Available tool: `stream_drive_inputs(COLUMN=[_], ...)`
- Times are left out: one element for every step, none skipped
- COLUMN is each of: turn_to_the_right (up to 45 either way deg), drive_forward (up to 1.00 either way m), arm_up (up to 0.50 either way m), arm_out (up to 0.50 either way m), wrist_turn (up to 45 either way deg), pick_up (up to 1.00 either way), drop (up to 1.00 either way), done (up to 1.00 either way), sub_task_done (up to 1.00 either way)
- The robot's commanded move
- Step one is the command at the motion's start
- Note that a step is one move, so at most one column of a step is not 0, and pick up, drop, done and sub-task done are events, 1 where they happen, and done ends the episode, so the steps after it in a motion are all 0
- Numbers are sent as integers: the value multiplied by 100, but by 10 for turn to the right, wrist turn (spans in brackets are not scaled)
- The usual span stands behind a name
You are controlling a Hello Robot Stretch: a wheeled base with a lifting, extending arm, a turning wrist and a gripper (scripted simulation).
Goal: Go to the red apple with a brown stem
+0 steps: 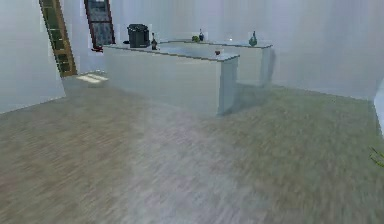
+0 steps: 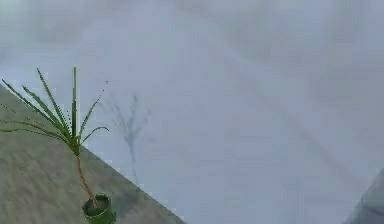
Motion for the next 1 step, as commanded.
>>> stream_drive_inputs(turn_to_the_right=[0], drive_forward=[90], arm_up=[0], arm_out=[0], wrist_turn=[0], pick_up=[0], drop=[0], done=[0], sub_task_done=[0])
